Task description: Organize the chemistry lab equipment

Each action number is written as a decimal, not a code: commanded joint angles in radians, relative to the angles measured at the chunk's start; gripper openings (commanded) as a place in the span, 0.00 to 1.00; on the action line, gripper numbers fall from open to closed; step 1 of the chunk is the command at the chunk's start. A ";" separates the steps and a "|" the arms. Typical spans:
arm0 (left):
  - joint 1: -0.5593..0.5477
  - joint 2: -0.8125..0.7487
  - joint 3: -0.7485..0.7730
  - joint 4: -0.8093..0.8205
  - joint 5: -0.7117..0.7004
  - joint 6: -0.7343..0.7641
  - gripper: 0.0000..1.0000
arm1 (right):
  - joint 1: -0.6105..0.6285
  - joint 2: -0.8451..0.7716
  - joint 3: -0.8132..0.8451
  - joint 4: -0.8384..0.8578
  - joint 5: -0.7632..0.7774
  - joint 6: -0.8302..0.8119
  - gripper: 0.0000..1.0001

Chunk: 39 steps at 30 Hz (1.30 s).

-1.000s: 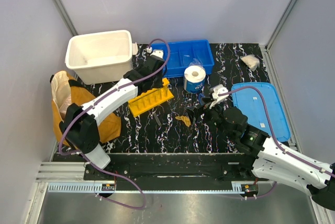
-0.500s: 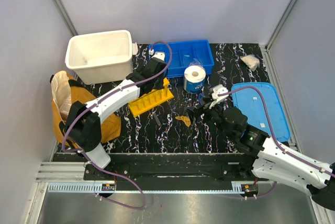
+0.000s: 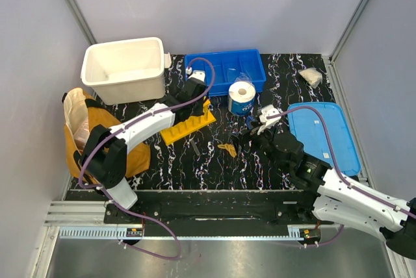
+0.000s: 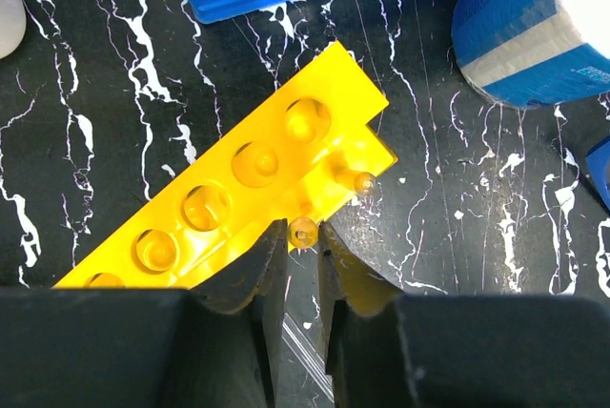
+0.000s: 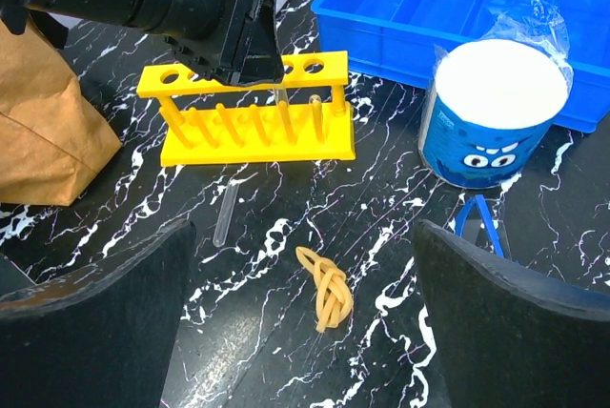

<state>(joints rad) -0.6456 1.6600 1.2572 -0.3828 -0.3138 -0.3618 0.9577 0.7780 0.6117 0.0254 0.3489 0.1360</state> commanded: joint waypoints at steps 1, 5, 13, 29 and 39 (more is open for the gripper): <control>-0.011 0.001 -0.013 0.048 0.005 0.006 0.26 | 0.006 0.017 0.008 0.039 0.025 -0.007 1.00; -0.012 -0.022 -0.001 0.010 0.002 -0.012 0.44 | 0.006 0.058 0.010 0.031 0.039 0.029 1.00; 0.009 -0.061 0.183 -0.195 0.116 -0.040 0.62 | 0.006 0.306 0.135 -0.105 0.079 0.232 0.97; 0.466 -0.462 -0.158 -0.213 0.695 -0.129 0.65 | 0.029 0.895 0.468 -0.114 -0.145 0.312 0.57; 0.520 -0.575 -0.317 -0.215 0.716 -0.049 0.65 | 0.087 1.116 0.623 -0.165 -0.099 0.327 0.51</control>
<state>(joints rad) -0.1398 1.1419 0.9577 -0.6346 0.3630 -0.4515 1.0283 1.8511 1.1637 -0.1135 0.2184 0.4480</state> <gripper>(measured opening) 0.646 0.522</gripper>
